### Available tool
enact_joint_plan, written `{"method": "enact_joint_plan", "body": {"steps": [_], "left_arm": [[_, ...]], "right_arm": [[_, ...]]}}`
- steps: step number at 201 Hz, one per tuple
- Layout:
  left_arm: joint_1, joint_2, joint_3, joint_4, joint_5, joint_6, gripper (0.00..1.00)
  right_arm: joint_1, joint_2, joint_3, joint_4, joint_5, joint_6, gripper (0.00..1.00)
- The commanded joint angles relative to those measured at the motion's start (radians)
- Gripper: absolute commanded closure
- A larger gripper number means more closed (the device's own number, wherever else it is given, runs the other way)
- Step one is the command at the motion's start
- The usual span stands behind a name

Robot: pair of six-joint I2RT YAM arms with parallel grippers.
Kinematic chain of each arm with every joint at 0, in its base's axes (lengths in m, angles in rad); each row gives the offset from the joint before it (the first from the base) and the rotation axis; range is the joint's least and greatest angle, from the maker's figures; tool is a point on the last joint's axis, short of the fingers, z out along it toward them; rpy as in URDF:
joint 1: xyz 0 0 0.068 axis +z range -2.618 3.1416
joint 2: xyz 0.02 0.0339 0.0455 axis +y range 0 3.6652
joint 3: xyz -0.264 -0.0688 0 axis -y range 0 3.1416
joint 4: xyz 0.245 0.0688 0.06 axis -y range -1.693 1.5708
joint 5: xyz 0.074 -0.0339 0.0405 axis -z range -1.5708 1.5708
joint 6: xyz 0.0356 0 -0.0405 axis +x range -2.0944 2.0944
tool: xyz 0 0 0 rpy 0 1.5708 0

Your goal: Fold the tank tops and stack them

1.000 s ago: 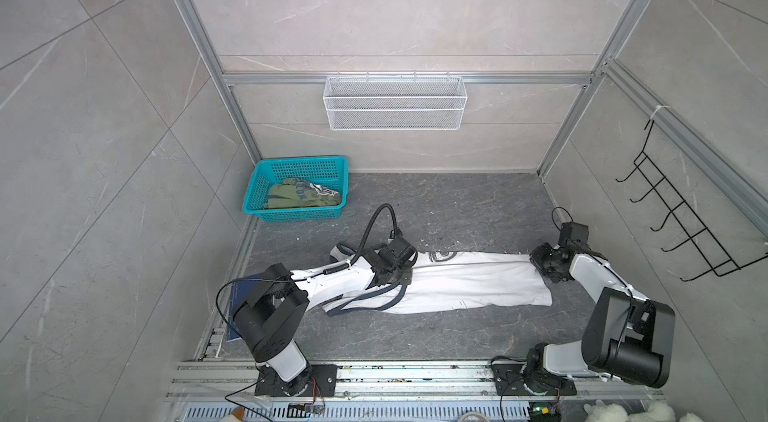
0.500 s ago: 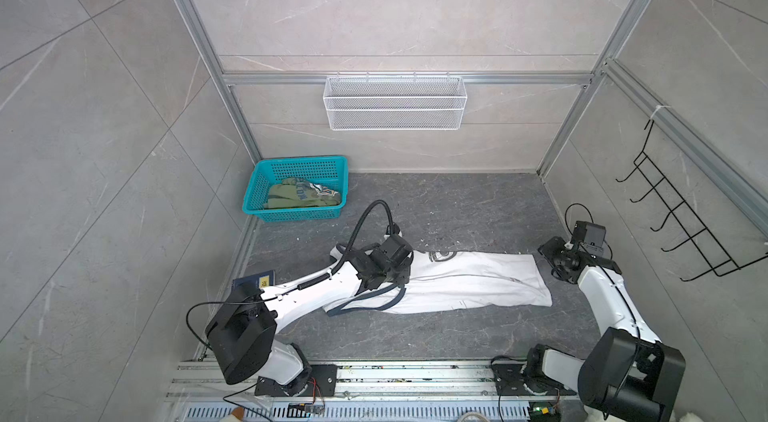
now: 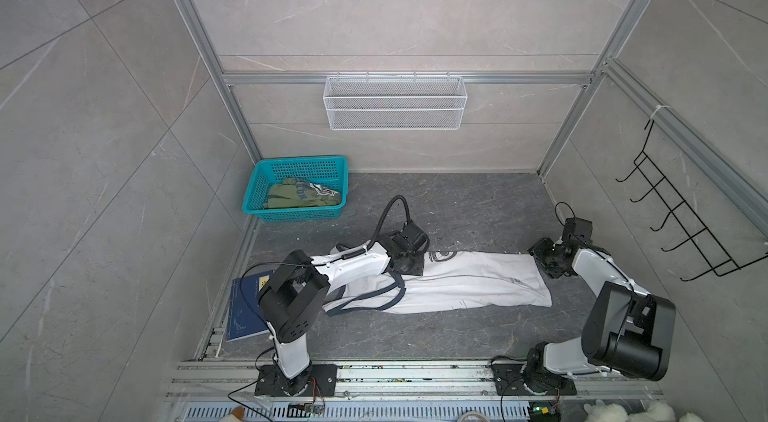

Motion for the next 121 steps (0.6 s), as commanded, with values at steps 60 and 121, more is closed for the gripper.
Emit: {"method": "enact_joint_plan", "body": {"steps": [60, 121], "left_arm": [[-0.019, -0.016, -0.187, 0.139, 0.082, -0.021, 0.46], [-0.022, -0.049, -0.245, 0.175, 0.086, -0.026, 0.44]], "right_arm": [[0.007, 0.249, 0.118, 0.013, -0.005, -0.044, 0.42], [0.026, 0.309, 0.137, 0.029, -0.097, -0.056, 0.67]]}}
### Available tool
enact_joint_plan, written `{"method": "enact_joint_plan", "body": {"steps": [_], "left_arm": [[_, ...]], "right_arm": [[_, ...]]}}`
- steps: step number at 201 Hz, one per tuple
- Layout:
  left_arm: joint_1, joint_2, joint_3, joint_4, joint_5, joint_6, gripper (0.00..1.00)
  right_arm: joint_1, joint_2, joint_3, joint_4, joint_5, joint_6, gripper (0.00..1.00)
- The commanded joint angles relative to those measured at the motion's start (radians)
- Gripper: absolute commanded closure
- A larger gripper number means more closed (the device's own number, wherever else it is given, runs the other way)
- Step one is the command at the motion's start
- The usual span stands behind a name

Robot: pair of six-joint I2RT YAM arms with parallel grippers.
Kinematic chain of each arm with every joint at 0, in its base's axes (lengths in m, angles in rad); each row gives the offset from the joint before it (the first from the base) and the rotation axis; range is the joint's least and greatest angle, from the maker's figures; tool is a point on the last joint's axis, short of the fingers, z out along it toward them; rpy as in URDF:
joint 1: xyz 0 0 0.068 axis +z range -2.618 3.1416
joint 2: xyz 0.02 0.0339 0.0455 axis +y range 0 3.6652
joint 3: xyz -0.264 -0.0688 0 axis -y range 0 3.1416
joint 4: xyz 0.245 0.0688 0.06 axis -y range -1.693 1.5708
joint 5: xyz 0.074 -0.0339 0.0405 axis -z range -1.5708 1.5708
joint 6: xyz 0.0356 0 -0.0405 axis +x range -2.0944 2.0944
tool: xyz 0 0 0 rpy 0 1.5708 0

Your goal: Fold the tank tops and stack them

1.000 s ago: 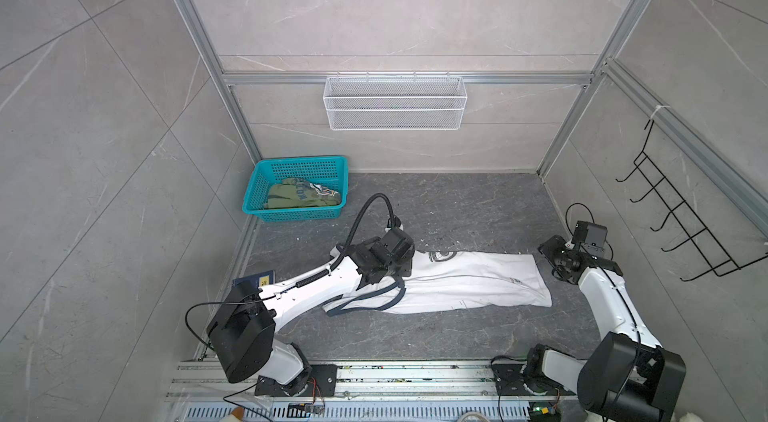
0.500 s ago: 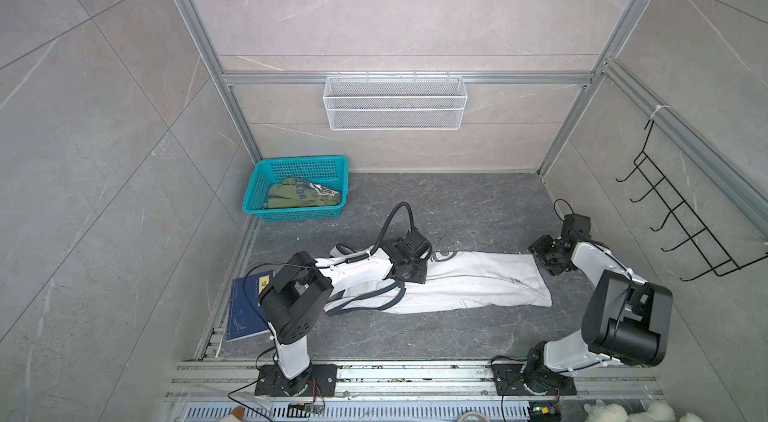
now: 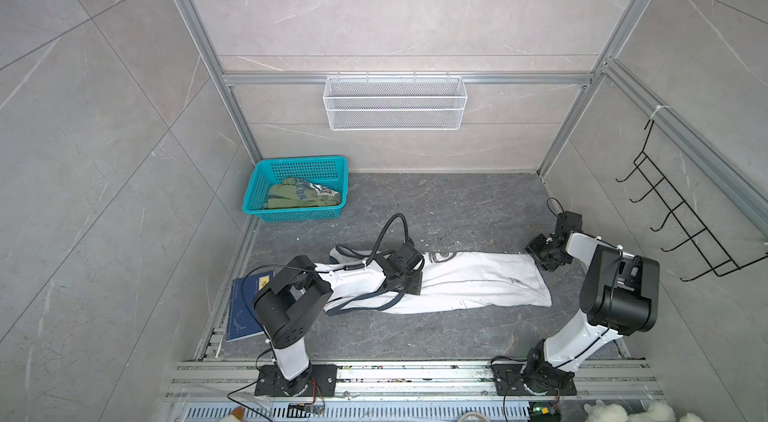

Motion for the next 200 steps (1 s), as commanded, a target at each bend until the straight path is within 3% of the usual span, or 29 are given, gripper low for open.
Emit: {"method": "enact_joint_plan", "body": {"steps": [1, 38, 96, 105, 120, 137, 169, 200], "left_arm": [[-0.001, -0.006, -0.021, -0.032, 0.020, -0.016, 0.44], [-0.013, -0.004, -0.022, -0.028, 0.011, -0.027, 0.44], [-0.027, -0.076, -0.049, -0.046, -0.012, -0.030, 0.38], [-0.027, -0.106, -0.044, -0.058, -0.012, -0.023, 0.36], [-0.023, -0.168, -0.027, -0.103, -0.046, -0.009, 0.31], [0.001, -0.238, 0.009, -0.189, -0.120, 0.009, 0.28], [0.166, -0.323, 0.072, -0.463, -0.332, -0.048, 0.24], [0.437, -0.407, -0.009, -0.472, -0.287, -0.083, 0.24]], "right_arm": [[0.020, 0.040, 0.007, -0.012, -0.051, -0.011, 0.67], [0.021, 0.027, 0.032, -0.033, 0.008, -0.013, 0.87], [0.022, 0.042, 0.101, -0.059, 0.085, -0.007, 0.98], [0.020, 0.039, 0.103, -0.059, 0.085, -0.006, 0.94], [0.024, 0.009, 0.096, -0.063, 0.097, -0.016, 0.72], [0.032, -0.045, 0.084, -0.082, 0.132, -0.027, 0.56], [0.070, -0.163, 0.049, -0.101, 0.137, -0.036, 0.51], [0.137, -0.247, 0.009, -0.112, 0.115, -0.049, 0.50]]}}
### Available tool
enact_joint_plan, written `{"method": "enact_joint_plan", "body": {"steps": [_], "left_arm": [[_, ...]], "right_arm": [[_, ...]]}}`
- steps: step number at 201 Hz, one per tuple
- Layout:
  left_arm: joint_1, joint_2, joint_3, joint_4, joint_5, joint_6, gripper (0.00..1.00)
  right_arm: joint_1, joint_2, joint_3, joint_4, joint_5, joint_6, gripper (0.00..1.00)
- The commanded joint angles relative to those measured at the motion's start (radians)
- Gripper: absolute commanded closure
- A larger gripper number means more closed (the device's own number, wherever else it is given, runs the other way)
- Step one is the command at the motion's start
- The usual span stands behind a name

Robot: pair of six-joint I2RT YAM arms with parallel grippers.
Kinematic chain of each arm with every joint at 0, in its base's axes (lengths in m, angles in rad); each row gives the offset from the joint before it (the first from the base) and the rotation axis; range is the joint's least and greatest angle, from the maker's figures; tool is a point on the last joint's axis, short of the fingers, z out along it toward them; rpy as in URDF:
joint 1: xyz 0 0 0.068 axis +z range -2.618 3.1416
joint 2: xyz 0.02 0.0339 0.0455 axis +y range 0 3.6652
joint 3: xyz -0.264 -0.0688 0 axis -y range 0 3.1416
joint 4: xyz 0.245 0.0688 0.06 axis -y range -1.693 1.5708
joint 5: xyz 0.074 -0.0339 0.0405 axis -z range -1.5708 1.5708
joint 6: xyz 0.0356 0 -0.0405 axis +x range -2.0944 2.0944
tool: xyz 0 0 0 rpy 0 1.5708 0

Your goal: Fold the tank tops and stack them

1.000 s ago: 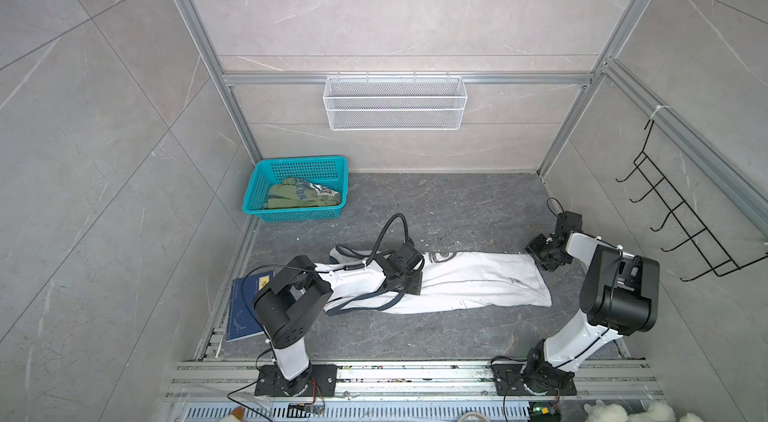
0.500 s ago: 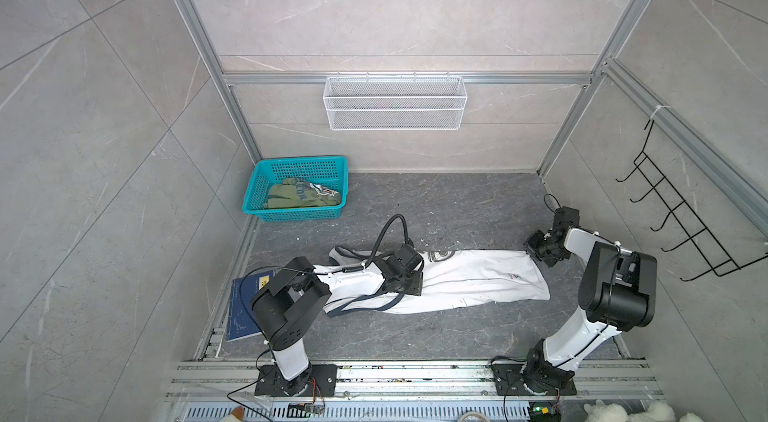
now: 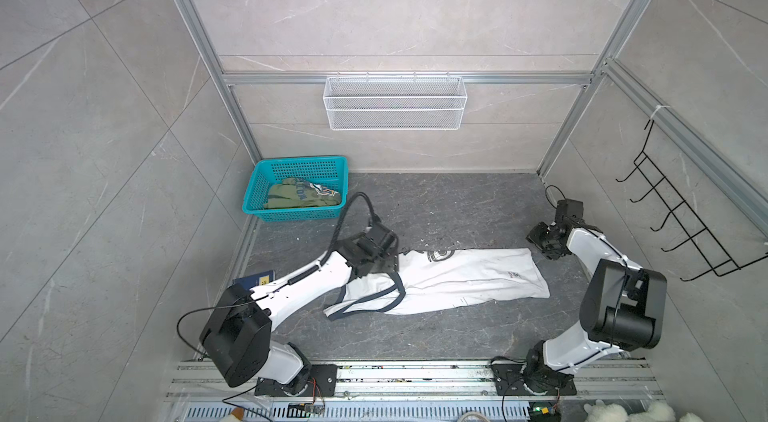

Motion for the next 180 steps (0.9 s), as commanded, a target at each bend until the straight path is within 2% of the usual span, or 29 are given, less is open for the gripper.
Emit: {"method": "enact_joint_plan", "body": {"steps": [1, 13, 31, 79, 124, 146, 180], "left_arm": [[0.169, -0.065, -0.056, -0.118, -0.054, -0.043, 0.24], [0.231, -0.076, -0.079, -0.073, -0.008, -0.035, 0.24], [0.272, -0.048, -0.075, -0.030, 0.028, -0.032, 0.24], [0.311, 0.094, -0.040, 0.101, 0.082, -0.033, 0.24], [0.327, 0.232, 0.004, 0.123, 0.088, -0.064, 0.26], [0.329, 0.271, 0.003, 0.161, 0.100, -0.061, 0.33], [0.331, 0.272, -0.009, 0.173, 0.097, -0.052, 0.52]], "right_arm": [[0.047, -0.064, -0.042, -0.036, -0.006, -0.026, 0.50], [0.068, -0.082, -0.058, -0.030, -0.028, -0.026, 0.49], [0.082, -0.101, -0.082, -0.021, -0.073, -0.025, 0.47], [0.135, -0.152, -0.157, 0.014, -0.209, -0.033, 0.44], [0.214, -0.175, -0.237, 0.035, -0.237, -0.028, 0.43], [0.220, -0.175, -0.257, 0.051, -0.238, -0.031, 0.43], [0.227, -0.157, -0.257, 0.044, -0.232, -0.052, 0.43]]}}
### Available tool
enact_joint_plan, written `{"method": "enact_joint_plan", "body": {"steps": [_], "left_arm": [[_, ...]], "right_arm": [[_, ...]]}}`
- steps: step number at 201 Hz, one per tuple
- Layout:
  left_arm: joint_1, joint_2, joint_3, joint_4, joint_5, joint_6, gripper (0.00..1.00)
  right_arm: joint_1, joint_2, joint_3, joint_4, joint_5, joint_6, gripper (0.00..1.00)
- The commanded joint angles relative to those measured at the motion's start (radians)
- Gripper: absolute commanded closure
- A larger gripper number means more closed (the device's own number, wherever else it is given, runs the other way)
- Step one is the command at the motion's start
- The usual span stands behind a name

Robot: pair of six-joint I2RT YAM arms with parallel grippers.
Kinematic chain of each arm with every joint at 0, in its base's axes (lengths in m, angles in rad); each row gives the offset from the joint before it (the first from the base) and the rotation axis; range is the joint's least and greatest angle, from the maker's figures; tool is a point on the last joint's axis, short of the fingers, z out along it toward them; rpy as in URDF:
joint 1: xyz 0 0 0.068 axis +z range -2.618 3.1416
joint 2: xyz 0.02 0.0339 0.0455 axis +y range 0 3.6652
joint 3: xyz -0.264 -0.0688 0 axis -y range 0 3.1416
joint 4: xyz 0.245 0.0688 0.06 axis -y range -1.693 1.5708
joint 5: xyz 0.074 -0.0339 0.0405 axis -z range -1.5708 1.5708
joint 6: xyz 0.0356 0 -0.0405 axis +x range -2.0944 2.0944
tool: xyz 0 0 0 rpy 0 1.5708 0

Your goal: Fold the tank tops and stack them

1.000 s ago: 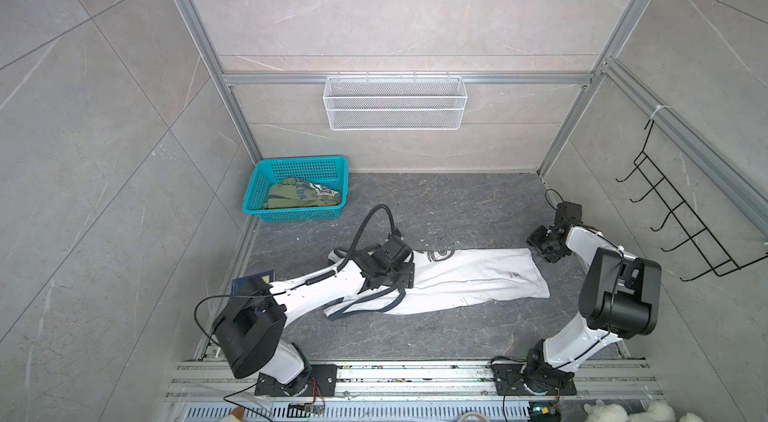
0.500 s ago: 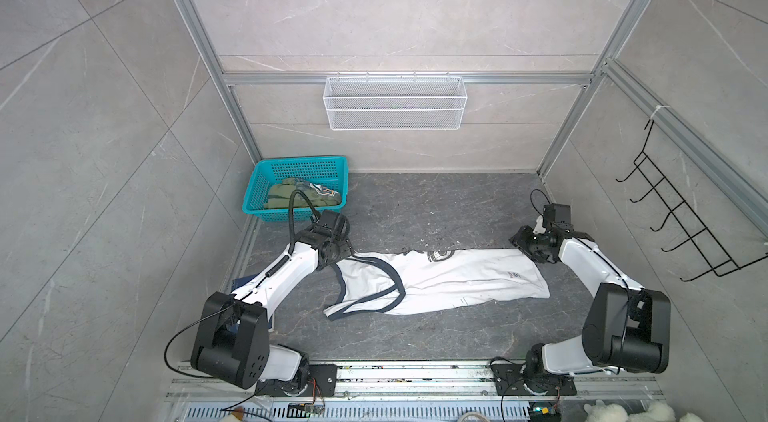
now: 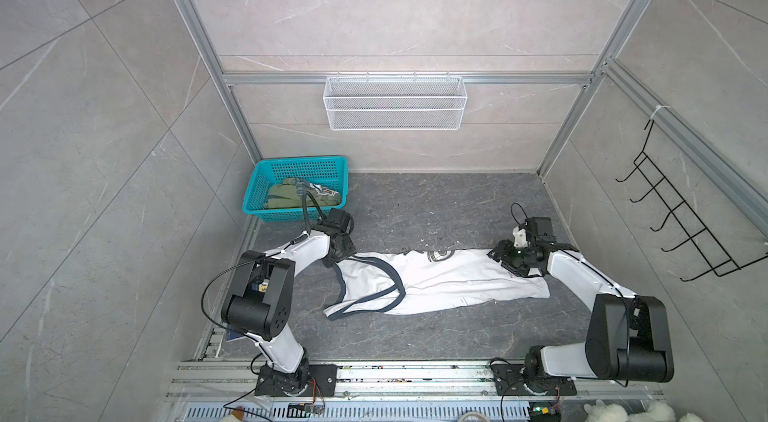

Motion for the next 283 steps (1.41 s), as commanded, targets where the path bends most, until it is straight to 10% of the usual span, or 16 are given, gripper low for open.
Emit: {"method": "enact_joint_plan", "body": {"steps": [1, 70, 146, 251, 283], "left_arm": [[0.005, -0.014, 0.020, 0.028, 0.003, -0.004, 0.53], [0.004, -0.192, -0.120, 0.062, 0.012, 0.019, 0.94], [0.003, -0.573, -0.357, 0.101, 0.083, 0.034, 0.93], [0.004, -0.596, -0.511, 0.099, 0.053, 0.003, 0.88], [0.003, -0.546, -0.471, 0.098, 0.080, 0.007, 0.87]], "right_arm": [[0.011, 0.003, -0.011, 0.012, -0.004, -0.030, 0.43], [0.010, 0.086, -0.010, 0.010, 0.156, 0.027, 0.43], [-0.021, 0.171, -0.006, 0.057, 0.185, 0.089, 0.44], [-0.022, 0.089, -0.001, 0.029, 0.190, 0.039, 0.45], [0.118, -0.027, 0.042, -0.044, 0.071, -0.027, 0.45]]}}
